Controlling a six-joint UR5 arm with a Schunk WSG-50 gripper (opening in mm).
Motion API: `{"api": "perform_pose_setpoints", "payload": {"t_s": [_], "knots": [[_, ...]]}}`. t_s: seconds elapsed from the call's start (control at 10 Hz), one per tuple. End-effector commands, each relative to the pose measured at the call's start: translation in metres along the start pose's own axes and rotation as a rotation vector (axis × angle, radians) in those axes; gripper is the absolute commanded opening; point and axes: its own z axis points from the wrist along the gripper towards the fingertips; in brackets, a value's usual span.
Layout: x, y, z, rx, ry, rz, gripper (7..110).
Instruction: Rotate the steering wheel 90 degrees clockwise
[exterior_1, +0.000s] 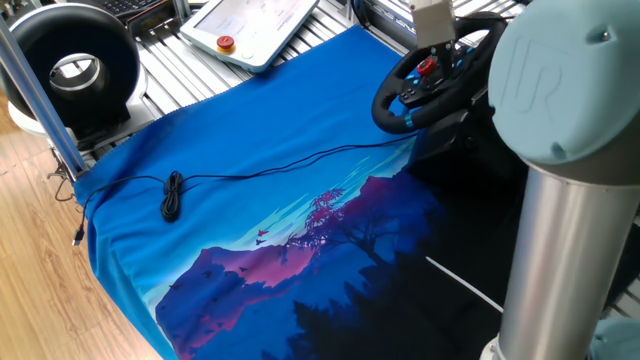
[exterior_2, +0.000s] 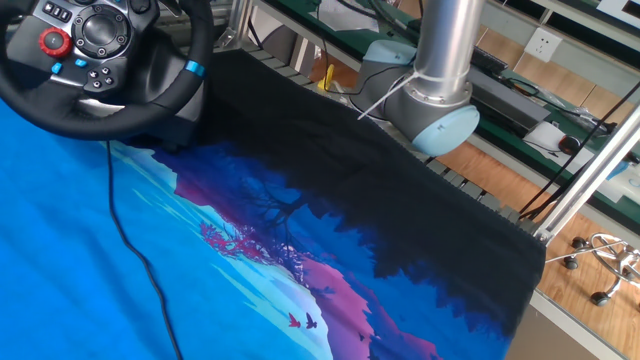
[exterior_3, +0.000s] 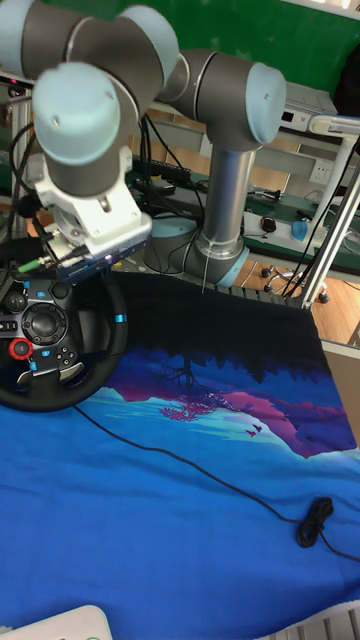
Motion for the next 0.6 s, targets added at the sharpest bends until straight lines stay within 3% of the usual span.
{"api": "perform_pose_setpoints", "payload": {"t_s": [0.0, 0.1, 0.2, 0.3, 0.5], "knots": [[0.001, -0.01, -0.018, 0.04, -0.094, 0.062, 7], [-0.003, 0.014, -0.025, -0.045, -0.166, 0.127, 7], [-0.003, 0.02, -0.031, -0.06, -0.221, 0.181, 7], [-0.01, -0.003, -0.04, 0.022, -0.328, 0.243, 7], [-0.013, -0.06, -0.068, 0.264, -0.539, 0.431, 7]]}}
